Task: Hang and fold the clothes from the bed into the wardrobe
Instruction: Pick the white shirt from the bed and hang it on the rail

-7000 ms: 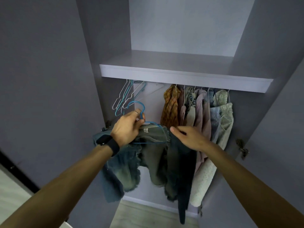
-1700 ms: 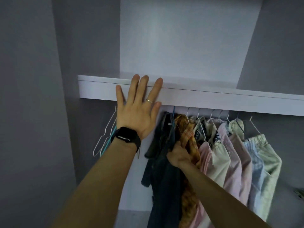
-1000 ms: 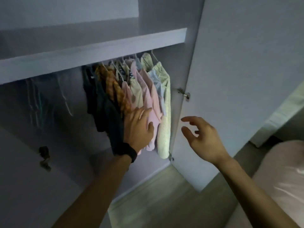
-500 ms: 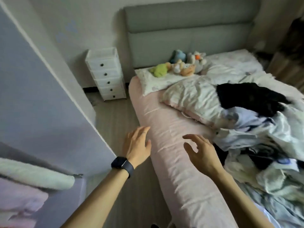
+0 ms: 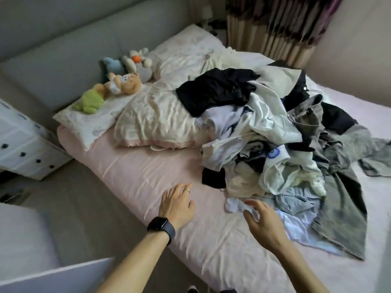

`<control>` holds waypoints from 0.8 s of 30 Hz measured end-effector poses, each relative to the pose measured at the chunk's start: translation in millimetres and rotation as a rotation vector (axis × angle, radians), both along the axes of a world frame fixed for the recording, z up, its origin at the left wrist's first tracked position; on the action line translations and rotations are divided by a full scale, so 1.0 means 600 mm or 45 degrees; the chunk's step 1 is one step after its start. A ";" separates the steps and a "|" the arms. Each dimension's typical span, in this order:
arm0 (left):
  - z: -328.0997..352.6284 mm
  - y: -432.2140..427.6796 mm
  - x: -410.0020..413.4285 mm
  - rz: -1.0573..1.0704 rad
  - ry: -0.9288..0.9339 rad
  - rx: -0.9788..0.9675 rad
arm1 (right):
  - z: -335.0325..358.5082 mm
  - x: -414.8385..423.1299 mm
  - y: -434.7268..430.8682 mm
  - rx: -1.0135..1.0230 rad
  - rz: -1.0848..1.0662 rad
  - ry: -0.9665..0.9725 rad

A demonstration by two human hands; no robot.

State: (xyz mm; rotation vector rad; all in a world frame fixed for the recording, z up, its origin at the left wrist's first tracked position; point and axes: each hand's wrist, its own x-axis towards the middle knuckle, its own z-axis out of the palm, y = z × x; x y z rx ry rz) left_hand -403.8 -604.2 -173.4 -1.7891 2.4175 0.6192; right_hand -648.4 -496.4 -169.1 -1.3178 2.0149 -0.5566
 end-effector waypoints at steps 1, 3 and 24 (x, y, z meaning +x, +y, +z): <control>-0.016 -0.009 -0.013 -0.042 -0.028 0.038 | -0.013 -0.013 0.000 0.034 -0.042 -0.006; -0.052 -0.029 -0.040 -0.115 -0.076 0.111 | -0.038 -0.036 0.003 0.082 -0.125 0.000; -0.547 -0.115 -0.130 -0.598 -0.427 0.372 | -0.534 -0.100 -0.011 0.559 -0.642 0.192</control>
